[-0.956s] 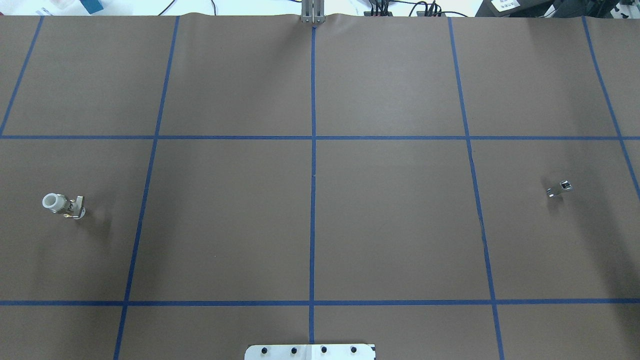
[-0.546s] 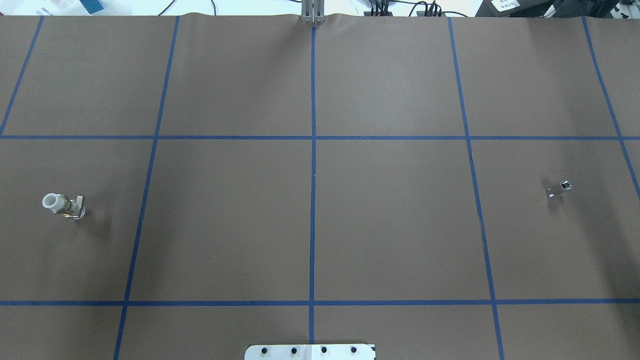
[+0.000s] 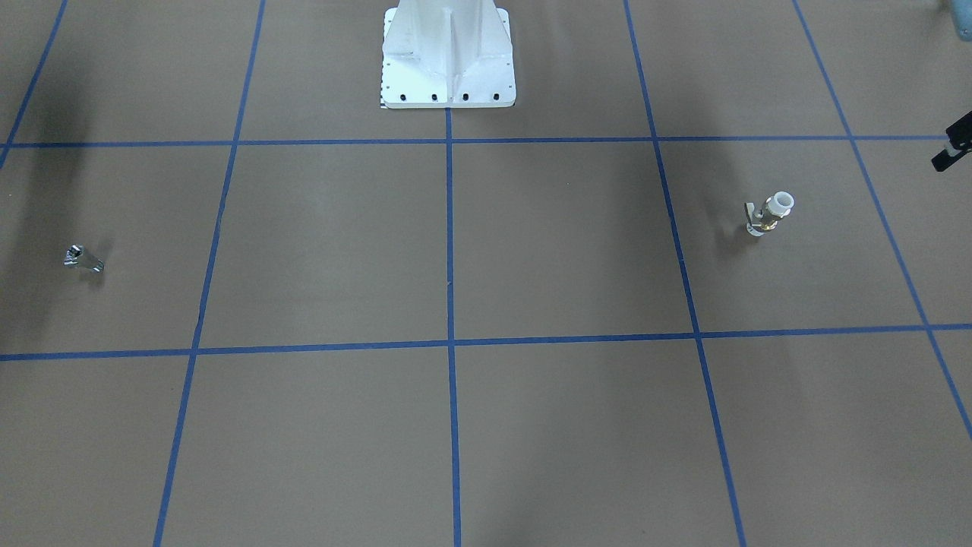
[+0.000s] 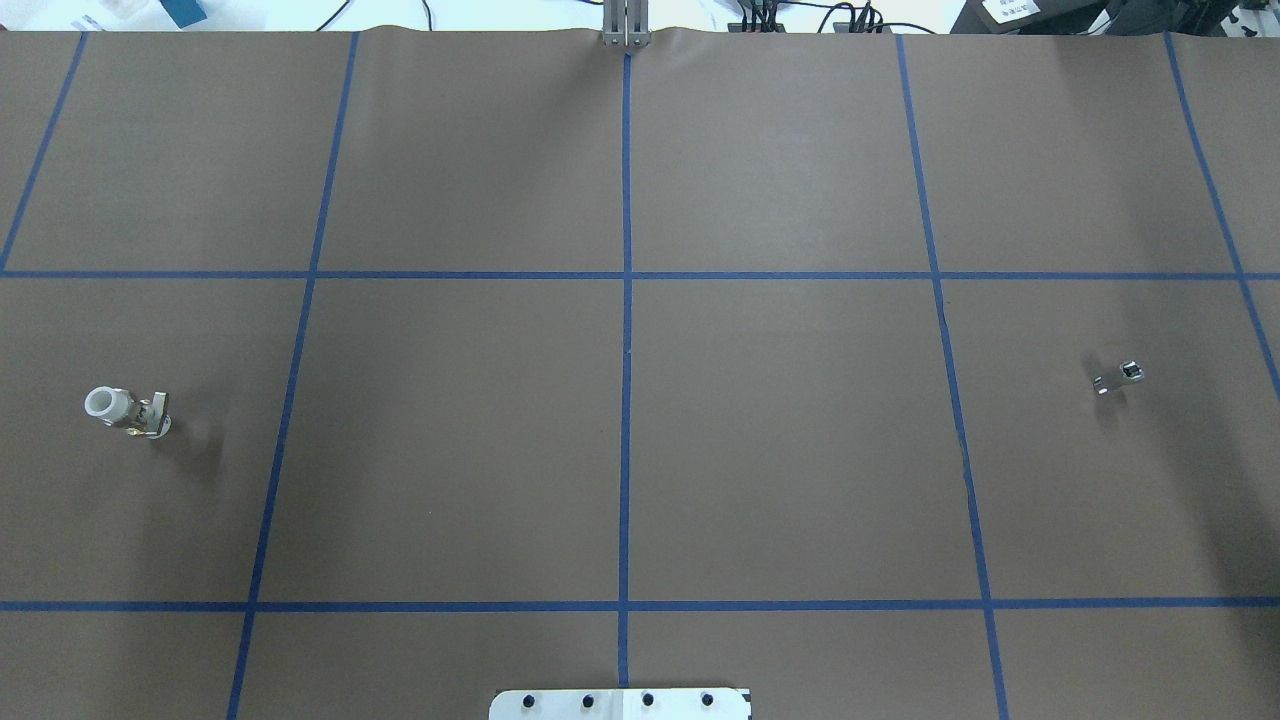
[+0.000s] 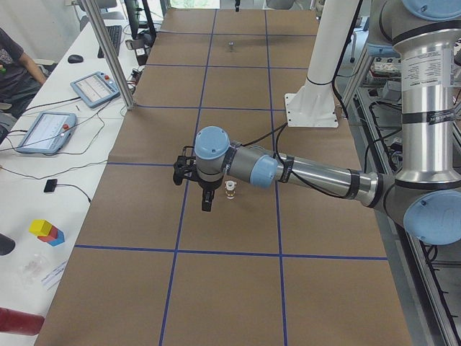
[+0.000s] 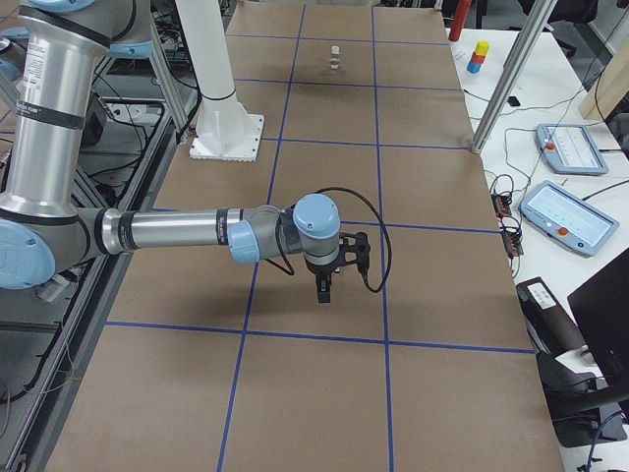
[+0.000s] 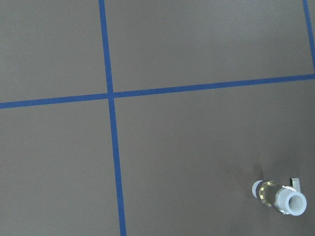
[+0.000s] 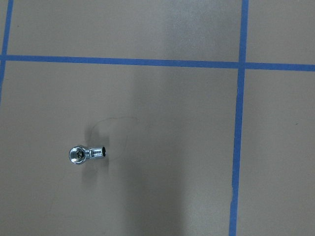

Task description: Assemble PPR valve and pipe with both arms

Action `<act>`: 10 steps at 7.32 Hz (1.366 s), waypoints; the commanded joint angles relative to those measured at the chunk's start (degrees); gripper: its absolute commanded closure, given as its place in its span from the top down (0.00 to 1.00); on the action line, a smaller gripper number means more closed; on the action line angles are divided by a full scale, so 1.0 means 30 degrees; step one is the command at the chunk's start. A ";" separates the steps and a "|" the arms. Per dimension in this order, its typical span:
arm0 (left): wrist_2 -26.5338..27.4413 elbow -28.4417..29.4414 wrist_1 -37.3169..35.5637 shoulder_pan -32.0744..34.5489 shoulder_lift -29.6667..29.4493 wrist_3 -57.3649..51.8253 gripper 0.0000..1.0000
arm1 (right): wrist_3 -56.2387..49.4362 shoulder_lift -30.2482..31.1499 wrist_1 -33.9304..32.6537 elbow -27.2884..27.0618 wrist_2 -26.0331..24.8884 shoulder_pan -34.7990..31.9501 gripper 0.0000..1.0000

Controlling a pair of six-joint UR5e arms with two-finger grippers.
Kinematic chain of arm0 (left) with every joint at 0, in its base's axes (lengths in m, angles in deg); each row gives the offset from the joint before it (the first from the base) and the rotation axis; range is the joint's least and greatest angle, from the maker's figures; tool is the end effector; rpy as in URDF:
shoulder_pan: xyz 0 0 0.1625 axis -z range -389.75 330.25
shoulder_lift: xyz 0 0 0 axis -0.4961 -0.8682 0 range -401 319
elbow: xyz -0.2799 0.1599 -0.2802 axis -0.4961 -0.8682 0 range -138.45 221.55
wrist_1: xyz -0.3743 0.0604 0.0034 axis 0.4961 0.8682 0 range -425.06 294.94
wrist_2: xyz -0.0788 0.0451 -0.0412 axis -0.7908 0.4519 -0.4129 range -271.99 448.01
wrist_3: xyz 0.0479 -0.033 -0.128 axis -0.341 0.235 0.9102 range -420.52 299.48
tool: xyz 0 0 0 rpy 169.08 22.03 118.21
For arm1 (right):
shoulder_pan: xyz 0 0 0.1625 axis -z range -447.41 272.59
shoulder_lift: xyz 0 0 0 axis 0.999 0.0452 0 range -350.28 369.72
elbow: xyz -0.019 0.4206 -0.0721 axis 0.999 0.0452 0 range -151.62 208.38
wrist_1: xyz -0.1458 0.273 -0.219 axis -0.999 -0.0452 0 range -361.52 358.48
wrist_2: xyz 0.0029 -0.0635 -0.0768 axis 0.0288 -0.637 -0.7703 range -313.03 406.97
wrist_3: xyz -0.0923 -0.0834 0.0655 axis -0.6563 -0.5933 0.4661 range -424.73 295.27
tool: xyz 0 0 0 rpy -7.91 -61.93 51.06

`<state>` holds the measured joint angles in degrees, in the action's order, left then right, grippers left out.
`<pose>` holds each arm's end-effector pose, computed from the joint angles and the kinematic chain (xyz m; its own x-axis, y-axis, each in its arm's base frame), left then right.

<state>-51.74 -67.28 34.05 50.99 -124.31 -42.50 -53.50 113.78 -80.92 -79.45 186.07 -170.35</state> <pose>0.0426 -0.4219 0.5606 0.6106 0.0741 -0.7885 0.0407 0.9914 0.1247 -0.0187 -0.3703 0.6179 0.6378 -0.0742 0.7666 -0.0053 0.9949 0.1007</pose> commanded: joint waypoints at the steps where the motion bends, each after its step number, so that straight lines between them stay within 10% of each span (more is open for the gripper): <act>1: 0.3028 -0.0688 0.0768 -0.3777 -0.0091 0.3028 0.99 | 0.0037 0.0001 0.0011 -0.0004 -0.0661 0.0226 1.00; 4: 0.5267 -0.0637 0.2965 -0.8209 -0.0091 0.7261 1.00 | 0.0008 -0.0028 0.0040 -0.0004 -0.0665 0.0344 1.00; 10: 0.5244 -0.0051 0.2968 -0.9743 -0.0120 0.7617 0.90 | 0.0037 -0.0028 0.0070 -0.0033 -0.0665 0.0344 1.00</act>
<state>-35.99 -67.82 42.94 22.14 -124.61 -19.66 -53.40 113.69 -80.71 -79.55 184.07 -169.32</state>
